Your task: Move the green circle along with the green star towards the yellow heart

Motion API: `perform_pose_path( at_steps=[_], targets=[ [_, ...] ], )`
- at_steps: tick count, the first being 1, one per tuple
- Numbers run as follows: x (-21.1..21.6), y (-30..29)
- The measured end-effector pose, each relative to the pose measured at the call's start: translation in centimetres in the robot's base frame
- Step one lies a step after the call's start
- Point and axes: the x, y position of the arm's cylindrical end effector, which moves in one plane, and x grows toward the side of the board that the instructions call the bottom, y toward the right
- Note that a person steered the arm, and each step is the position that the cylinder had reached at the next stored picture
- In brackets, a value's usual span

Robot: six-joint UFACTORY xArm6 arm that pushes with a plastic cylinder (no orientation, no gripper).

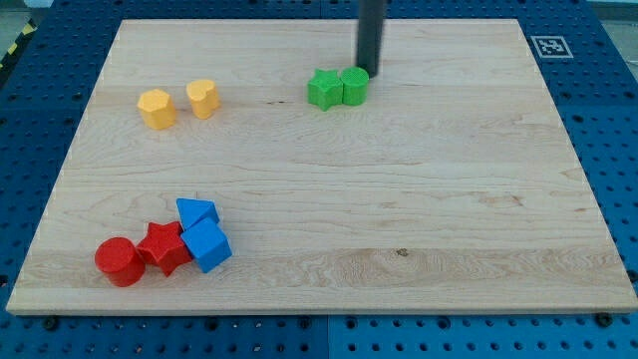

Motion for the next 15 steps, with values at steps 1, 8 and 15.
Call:
perform_pose_path(
  at_steps=[1,8,15],
  targets=[
    [1.6,3.7],
    [2.8,-1.7],
    [4.5,-9.3]
  ],
)
